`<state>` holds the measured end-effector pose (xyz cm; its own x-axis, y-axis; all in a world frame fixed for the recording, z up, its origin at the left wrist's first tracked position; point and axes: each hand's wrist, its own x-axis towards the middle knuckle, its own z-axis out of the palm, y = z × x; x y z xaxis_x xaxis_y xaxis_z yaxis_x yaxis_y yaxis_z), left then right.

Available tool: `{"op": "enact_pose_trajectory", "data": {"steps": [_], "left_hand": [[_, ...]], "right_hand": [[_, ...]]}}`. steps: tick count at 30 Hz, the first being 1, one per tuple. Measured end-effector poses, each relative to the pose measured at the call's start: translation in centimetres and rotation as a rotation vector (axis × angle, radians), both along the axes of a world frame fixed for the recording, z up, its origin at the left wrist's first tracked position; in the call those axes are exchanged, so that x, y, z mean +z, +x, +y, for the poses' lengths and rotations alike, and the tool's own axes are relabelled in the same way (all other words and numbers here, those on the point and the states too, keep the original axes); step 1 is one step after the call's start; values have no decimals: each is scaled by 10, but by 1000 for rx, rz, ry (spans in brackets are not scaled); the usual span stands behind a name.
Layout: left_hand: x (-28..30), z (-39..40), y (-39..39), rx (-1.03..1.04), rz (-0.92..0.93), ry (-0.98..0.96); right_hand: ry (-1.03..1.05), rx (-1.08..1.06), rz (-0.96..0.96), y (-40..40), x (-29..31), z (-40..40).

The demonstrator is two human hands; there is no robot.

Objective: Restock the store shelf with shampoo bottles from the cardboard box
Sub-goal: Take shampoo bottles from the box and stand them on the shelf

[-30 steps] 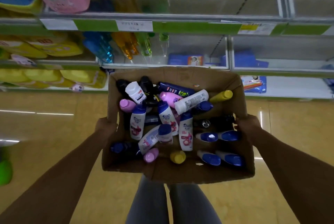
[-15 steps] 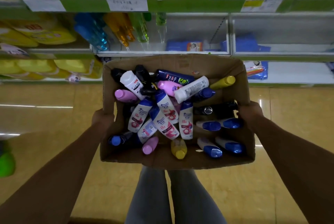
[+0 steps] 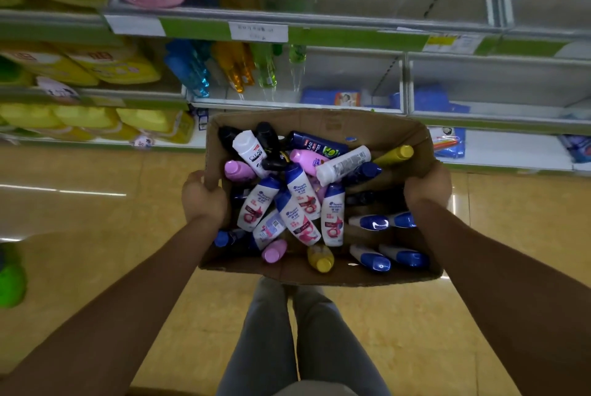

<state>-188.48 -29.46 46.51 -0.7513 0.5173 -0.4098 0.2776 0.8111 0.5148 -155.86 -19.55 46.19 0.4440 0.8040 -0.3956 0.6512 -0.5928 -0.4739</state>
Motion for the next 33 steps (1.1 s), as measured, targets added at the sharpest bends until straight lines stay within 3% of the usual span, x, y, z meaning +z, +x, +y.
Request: {"op": "enact_pose_trajectory", "data": {"steps": [5, 9, 13, 21, 27, 33], "left_hand": [[14, -1, 9, -136, -133, 118], [8, -7, 17, -234, -347, 38], [-6, -12, 20, -188, -473, -19], [-58, -3, 23, -68, -571, -136], [-95, 12, 39, -114, -594, -212], [-129, 14, 54, -4, -618, -205]], "right_hand": [[104, 6, 113, -47, 25, -22], [105, 100, 302, -78, 17, -54], [-16, 125, 399, -92, -13, -81], [-420, 172, 399, -97, -81, -89], [-494, 295, 352, -102, -123, -78], [-523, 572, 177, -107, -152, -84]]}}
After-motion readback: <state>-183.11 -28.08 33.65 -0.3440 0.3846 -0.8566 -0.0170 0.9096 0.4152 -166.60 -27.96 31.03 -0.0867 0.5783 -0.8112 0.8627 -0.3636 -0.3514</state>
